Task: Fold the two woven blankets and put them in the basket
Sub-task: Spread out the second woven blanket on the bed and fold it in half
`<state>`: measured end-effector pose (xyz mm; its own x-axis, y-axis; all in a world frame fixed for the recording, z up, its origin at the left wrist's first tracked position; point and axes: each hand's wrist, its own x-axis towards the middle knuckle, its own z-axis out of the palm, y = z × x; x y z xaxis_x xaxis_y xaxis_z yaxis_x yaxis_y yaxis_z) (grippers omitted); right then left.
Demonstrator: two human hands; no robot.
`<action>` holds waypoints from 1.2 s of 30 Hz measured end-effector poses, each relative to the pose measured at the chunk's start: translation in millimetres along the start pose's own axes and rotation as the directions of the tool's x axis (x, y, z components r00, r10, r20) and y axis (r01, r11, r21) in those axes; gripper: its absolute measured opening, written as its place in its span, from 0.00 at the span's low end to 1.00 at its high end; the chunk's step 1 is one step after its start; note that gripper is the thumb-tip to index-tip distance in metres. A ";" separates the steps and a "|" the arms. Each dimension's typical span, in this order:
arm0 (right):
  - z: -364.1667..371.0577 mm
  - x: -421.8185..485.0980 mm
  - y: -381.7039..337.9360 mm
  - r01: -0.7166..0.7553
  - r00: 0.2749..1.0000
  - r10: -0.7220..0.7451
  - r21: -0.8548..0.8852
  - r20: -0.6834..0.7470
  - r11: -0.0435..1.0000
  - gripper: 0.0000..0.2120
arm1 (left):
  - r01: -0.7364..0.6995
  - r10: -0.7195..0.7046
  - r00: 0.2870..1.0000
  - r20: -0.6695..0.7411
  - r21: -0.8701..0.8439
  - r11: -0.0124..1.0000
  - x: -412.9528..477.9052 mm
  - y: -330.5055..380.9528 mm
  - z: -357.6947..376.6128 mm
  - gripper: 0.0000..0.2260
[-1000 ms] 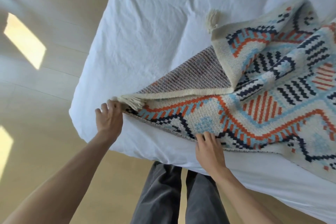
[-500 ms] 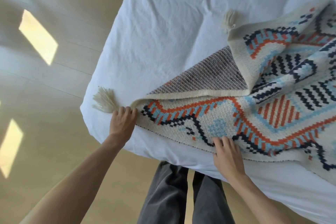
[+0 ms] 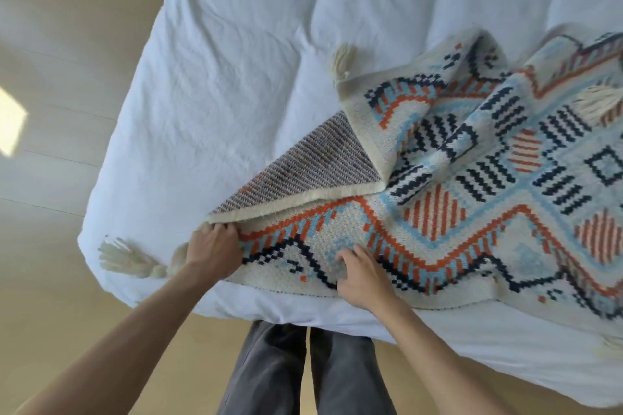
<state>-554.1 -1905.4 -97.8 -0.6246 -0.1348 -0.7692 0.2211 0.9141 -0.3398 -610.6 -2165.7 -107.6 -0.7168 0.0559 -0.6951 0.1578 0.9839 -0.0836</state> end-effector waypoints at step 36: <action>-331.2 264.8 -136.0 0.434 0.642 -0.203 0.133 -0.739 0.891 0.07 | 0.173 -0.388 0.901 -0.194 -0.660 0.731 178.7 -11.6 -163.4 0.12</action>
<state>-997.6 -1938.8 -76.0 -0.9996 0.0106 -0.0248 0.0251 0.7050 -0.7088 -851.5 -2139.4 -114.2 -0.8388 -0.2987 -0.4551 -0.4569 0.8408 0.2904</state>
